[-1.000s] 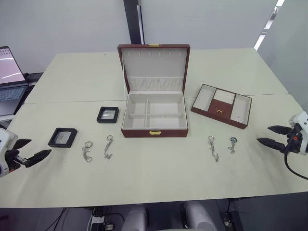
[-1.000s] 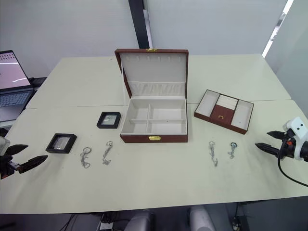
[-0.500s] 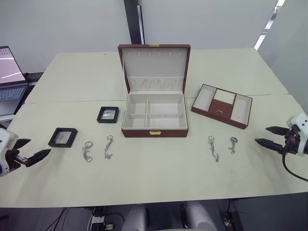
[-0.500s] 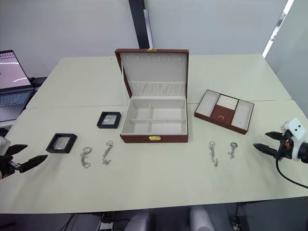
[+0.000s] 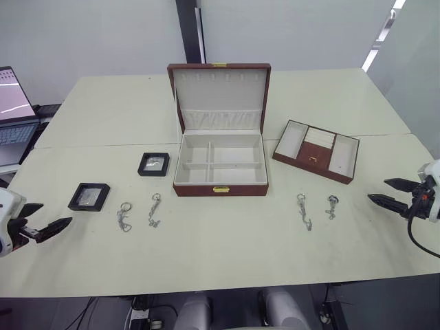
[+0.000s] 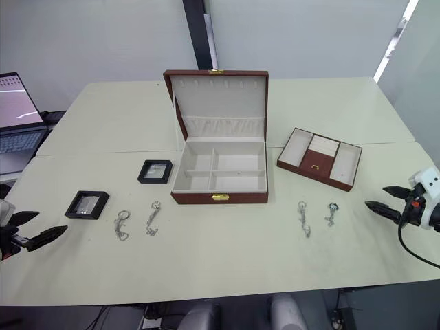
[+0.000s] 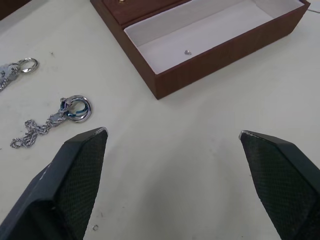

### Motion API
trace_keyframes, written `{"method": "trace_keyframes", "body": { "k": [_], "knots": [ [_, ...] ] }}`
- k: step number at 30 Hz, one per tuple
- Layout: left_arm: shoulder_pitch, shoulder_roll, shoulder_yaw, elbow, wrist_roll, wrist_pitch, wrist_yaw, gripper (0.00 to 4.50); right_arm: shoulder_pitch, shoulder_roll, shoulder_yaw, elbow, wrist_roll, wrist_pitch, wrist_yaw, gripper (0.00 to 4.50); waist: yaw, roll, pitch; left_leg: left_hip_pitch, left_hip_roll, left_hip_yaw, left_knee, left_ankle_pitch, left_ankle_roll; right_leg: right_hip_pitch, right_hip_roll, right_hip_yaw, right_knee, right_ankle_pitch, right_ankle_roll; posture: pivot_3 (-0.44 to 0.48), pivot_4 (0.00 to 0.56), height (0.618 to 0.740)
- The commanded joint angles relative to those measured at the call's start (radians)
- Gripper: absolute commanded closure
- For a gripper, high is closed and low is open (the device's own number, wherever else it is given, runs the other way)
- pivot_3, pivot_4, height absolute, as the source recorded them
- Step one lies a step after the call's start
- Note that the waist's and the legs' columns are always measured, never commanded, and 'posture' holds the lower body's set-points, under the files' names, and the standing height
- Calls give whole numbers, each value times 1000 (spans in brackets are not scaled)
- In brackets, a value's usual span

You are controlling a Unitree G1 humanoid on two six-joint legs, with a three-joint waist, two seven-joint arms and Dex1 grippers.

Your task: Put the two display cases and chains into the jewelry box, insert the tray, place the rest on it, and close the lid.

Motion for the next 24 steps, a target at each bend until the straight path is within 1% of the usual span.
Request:
{"method": "trace_keyframes", "body": {
  "k": [1, 2, 5, 7, 11, 15, 18, 21, 24],
  "knots": [
    [1, 33, -50, 24, 73, -95, -3, 0, -10, 10, -50, -125, 89, 54, 35, 20, -1, 0, 0, 0, 0, 0, 0, 0, 0, 0, 0, 0, 0, 0, 0, 0, 150, 740],
    [-2, 38, -61, 32, 85, -110, -7, 0, -6, 15, -53, -158, 102, 69, 36, 20, -2, 0, 0, 0, 0, 0, 0, 0, 0, 0, 0, 0, 0, 0, 0, 0, 150, 740],
    [-55, 53, -108, 12, 106, -115, -34, 0, 24, 71, -28, -472, 222, 183, 14, 20, 0, 0, 0, 0, 1, -1, 0, 0, 0, 0, 1, 0, 0, 0, 0, 0, 150, 740],
    [-98, 60, -140, -3, 118, -106, -53, 0, 25, 119, -11, -637, 286, 235, -26, 20, 1, 0, 0, -1, 1, -2, 0, 0, 0, 0, 1, -1, 1, 0, 0, 0, 150, 740],
    [-179, 69, -205, -33, 143, -98, -93, 0, 18, 190, 51, -862, 343, 285, -88, 20, 4, 0, 0, -2, 1, -3, 1, 0, 0, 0, 1, -2, 0, 0, 0, 0, 150, 740],
    [-214, 85, -259, -57, 177, -105, -129, 0, -6, 193, 100, -966, 365, 324, -116, 20, 6, 0, 0, -3, -1, -2, 1, 0, 0, -1, 0, -2, -1, 0, 0, 0, 150, 740],
    [-268, 101, -310, -48, 218, -114, -154, 0, -32, 190, 130, -1024, 371, 333, -117, 20, 6, 0, 0, -3, 0, -3, 1, 0, 0, -1, 0, -2, 0, 0, 0, 0, 150, 740],
    [-333, 105, -361, -19, 251, -116, -181, 0, -40, 194, 155, -1053, 358, 323, -120, 20, 6, 0, 0, -3, 1, -3, 1, 0, 0, -1, 2, -2, 0, 0, 0, 0, 150, 740],
    [-399, 106, -421, 9, 296, -123, -209, 0, -30, 196, 188, -1046, 320, 292, -113, 20, 5, -1, -1, -3, 0, -3, 1, 0, 0, -1, 2, -2, 0, 0, 0, 0, 150, 740]
  ]
}}
